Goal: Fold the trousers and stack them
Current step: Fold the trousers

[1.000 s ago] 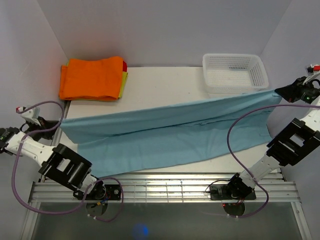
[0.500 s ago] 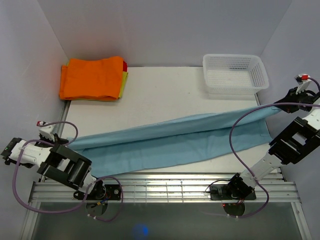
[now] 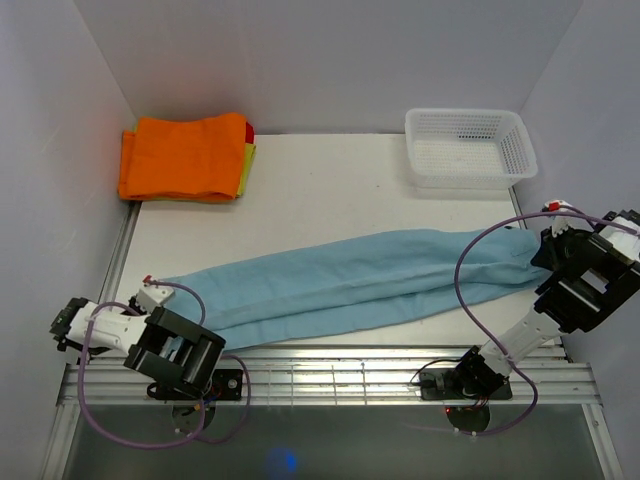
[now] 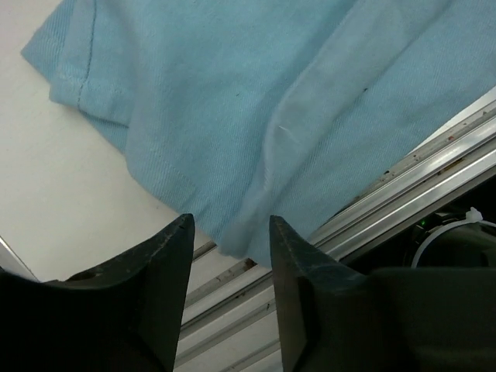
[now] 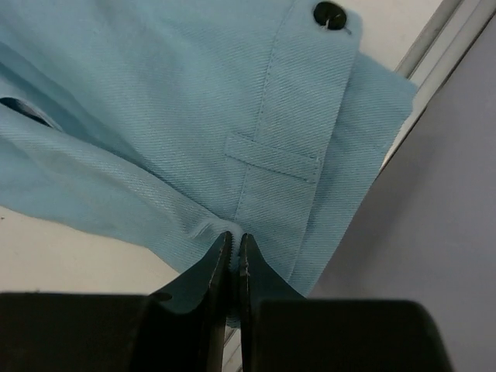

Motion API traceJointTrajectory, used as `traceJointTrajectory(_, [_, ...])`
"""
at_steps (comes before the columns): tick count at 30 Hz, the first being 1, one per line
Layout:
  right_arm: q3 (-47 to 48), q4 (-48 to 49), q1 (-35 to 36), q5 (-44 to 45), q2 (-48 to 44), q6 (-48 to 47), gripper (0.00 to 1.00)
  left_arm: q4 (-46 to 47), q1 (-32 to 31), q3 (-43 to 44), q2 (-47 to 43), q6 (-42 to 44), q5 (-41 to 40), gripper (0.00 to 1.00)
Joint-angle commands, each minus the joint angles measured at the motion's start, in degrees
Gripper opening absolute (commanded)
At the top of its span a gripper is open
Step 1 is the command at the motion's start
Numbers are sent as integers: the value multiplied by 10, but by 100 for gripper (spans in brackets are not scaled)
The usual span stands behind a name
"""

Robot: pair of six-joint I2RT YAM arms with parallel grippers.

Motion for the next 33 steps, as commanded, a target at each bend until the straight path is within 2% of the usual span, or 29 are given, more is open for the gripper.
traceJointTrajectory(1, [-54,14,-81,16,22,-100,8,-21,5,34,4,144,11,58])
traceJointTrajectory(2, [-60,15,-76,19,21,-100,8,-21,3,63,15,124,35,71])
traceJointTrajectory(4, [-62,19,-73,29,18,-100,8,-20,-2,101,65,39,62,85])
traceJointTrajectory(6, [-66,31,-69,41,16,-97,8,-21,-24,165,109,-33,92,88])
traceJointTrajectory(7, [-70,38,-67,48,16,-96,8,-21,-34,181,145,-90,99,93])
traceJointTrajectory(8, [-73,52,-63,56,14,-100,8,-19,-55,199,159,-106,104,98])
traceJointTrajectory(9, [-80,61,-63,70,11,-100,8,-13,-68,203,169,-123,110,98])
traceJointTrajectory(10, [-84,67,-62,76,10,-100,8,4,-84,203,174,-188,112,98])
traceJointTrajectory(11, [-87,72,-59,84,9,-100,8,32,-128,200,173,-246,111,98])
traceJointTrajectory(13, [-94,84,-54,105,7,-95,8,114,-173,170,166,-352,96,98])
traceJointTrajectory(14, [-96,87,-54,111,5,-97,8,182,-219,155,149,-395,85,98])
traceJointTrajectory(17, [-116,98,-49,131,-9,-110,8,287,-307,82,124,-536,-1,98])
traceJointTrajectory(18, [-121,99,-48,138,-17,-114,8,315,-320,71,126,-546,-15,98])
traceJointTrajectory(20, [-133,94,-42,143,-23,-126,8,350,-353,52,140,-593,-57,93])
traceJointTrajectory(23, [-151,94,-29,155,-32,-127,8,364,-365,70,206,-631,-76,72])
traceJointTrajectory(24, [-153,94,-26,158,-33,-126,8,373,-368,79,229,-659,-82,59])
traceJointTrajectory(28, [-163,83,-9,171,-31,-119,8,402,-379,158,367,-732,-97,35])
traceJointTrajectory(32, [-157,58,10,163,-31,-103,15,421,-412,277,479,-787,-129,29])
traceJointTrajectory(33, [-151,38,12,153,-32,-96,23,420,-416,337,502,-798,-143,28])
